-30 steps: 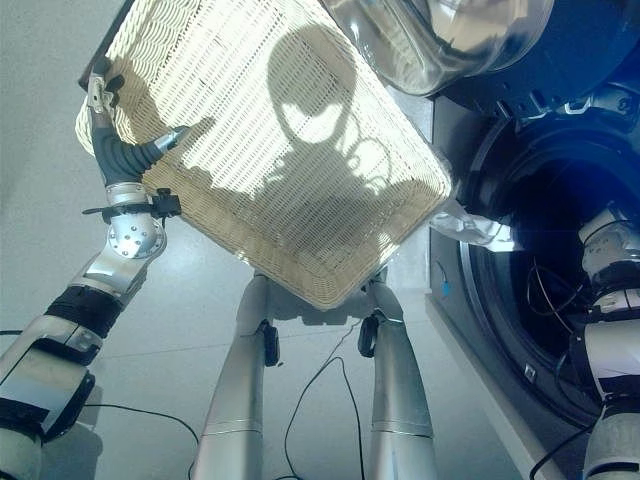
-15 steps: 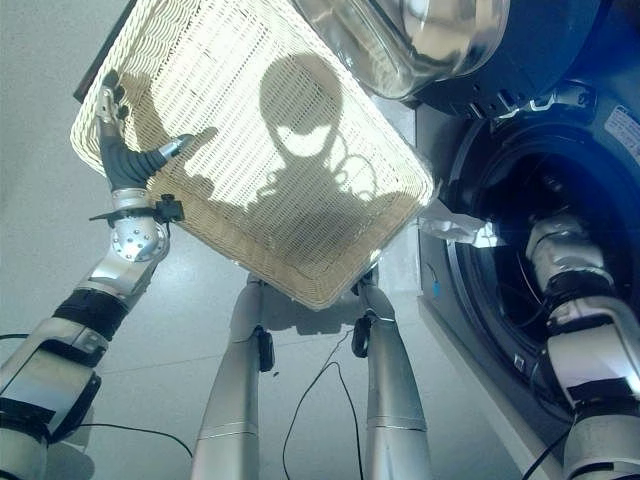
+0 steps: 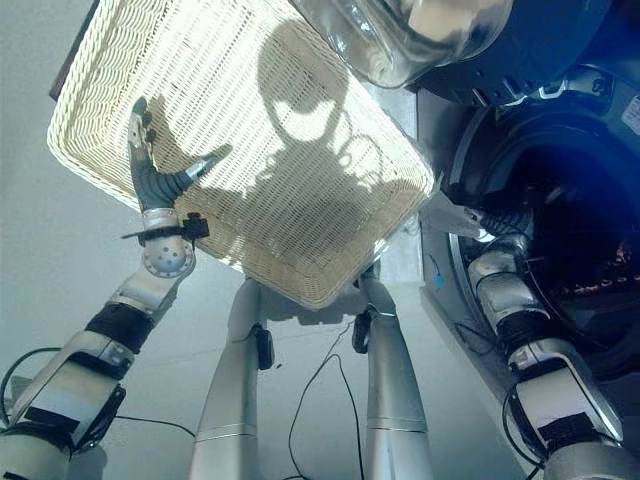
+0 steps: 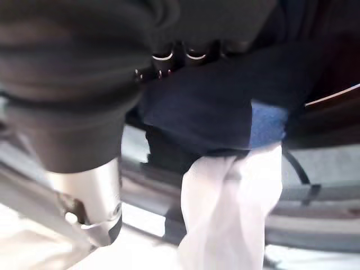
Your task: Put the clothes into the washing machine.
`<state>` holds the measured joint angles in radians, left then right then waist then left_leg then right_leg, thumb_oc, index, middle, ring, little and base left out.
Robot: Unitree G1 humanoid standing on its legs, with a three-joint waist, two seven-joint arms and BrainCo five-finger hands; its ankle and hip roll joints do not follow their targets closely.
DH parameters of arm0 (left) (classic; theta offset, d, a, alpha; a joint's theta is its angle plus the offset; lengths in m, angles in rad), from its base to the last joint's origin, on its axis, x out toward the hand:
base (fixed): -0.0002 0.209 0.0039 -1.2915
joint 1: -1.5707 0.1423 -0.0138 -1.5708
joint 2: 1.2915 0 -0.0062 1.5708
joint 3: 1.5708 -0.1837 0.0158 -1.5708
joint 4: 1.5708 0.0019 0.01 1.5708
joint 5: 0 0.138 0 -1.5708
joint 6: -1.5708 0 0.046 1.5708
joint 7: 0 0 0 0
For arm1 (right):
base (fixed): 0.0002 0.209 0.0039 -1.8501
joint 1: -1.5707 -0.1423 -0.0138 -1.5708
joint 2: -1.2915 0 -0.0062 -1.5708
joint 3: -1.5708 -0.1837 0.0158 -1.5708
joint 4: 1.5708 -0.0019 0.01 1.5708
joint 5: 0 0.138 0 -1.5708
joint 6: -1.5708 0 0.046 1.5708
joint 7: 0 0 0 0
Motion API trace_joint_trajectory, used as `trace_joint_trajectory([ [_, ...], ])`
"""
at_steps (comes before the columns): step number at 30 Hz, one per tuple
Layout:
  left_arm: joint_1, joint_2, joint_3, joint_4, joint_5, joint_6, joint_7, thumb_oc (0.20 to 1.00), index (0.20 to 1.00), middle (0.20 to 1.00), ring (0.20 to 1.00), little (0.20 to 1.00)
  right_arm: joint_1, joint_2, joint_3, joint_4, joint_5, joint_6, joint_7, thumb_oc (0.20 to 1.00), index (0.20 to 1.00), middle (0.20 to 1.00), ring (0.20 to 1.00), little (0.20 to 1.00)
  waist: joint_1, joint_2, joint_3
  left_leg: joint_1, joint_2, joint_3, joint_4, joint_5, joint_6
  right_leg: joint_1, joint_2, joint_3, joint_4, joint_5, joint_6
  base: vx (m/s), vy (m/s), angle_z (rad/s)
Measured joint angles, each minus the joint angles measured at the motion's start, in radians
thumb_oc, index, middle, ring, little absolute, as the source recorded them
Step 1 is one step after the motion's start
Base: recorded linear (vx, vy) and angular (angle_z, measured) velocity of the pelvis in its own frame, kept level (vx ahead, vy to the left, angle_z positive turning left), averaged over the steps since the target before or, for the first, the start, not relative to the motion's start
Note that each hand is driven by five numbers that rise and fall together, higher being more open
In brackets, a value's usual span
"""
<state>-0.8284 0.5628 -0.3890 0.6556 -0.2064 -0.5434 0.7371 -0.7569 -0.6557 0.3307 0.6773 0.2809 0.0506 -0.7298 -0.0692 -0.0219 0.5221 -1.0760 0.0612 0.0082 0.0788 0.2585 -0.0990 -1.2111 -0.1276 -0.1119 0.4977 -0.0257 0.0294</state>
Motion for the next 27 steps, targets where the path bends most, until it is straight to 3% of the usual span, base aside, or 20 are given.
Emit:
trace_joint_trajectory([
  [7, 0.132, -0.073, 0.024, -0.001, 0.037, 0.009, -0.014, 1.0, 1.0, 1.0, 1.0, 1.0, 0.154, 0.094, 0.063, -0.086, -0.186, -0.015, -0.011, 1.0, 1.0, 1.0, 1.0, 1.0, -0.027, -0.001, 0.0, 0.09, 0.002, 0.023, 0.003, -0.006, 0.004, 0.076, 0.004, 0.021, 0.003, 0.001, -0.005, -0.02, 0.057, -0.04],
  [15, 0.286, -0.112, 0.029, 0.042, 0.026, 0.01, -0.08, 1.0, 1.0, 1.0, 1.0, 1.0, 0.316, 0.117, 0.088, -0.08, -0.271, -0.048, -0.019, 1.0, 1.0, 1.0, 1.0, 1.0, -0.023, -0.001, -0.001, 0.271, 0.006, 0.045, 0.002, -0.04, 0.005, 0.262, 0.004, 0.032, -0.036, -0.009, 0.007, -0.04, 0.027, -0.05],
  [19, 0.368, -0.136, 0.028, 0.078, 0.026, 0.016, -0.131, 1.0, 1.0, 1.0, 1.0, 1.0, 0.365, 0.142, 0.113, -0.064, -0.282, -0.053, 0.006, 1.0, 1.0, 1.0, 1.0, 1.0, -0.008, -0.001, -0.001, 0.398, 0.007, 0.045, -0.019, -0.046, 0.009, 0.395, 0.01, 0.029, -0.064, -0.012, 0.012, 0.0, 0.0, 0.0],
  [23, 0.481, -0.153, 0.053, 0.165, 0.027, 0.031, -0.207, 1.0, 1.0, 1.0, 1.0, 1.0, 0.433, 0.167, 0.111, 0.026, -0.303, -0.107, 0.063, 1.0, 1.0, 1.0, 1.0, 1.0, 0.032, 0.002, -0.003, 0.625, 0.011, 0.05, -0.063, -0.064, 0.012, 0.629, 0.012, 0.02, -0.127, -0.026, 0.027, 0.0, 0.0, 0.0],
  [27, 0.557, -0.149, 0.068, 0.246, 0.027, 0.033, -0.268, 1.0, 1.0, 1.0, 1.0, 1.0, 0.459, 0.182, 0.105, 0.113, -0.323, -0.146, 0.092, 1.0, 1.0, 1.0, 1.0, 1.0, 0.048, 0.011, -0.006, 0.755, 0.016, 0.058, -0.094, -0.078, 0.014, 0.77, 0.008, 0.012, -0.179, -0.022, 0.036, 0.03, 0.004, 0.01],
])
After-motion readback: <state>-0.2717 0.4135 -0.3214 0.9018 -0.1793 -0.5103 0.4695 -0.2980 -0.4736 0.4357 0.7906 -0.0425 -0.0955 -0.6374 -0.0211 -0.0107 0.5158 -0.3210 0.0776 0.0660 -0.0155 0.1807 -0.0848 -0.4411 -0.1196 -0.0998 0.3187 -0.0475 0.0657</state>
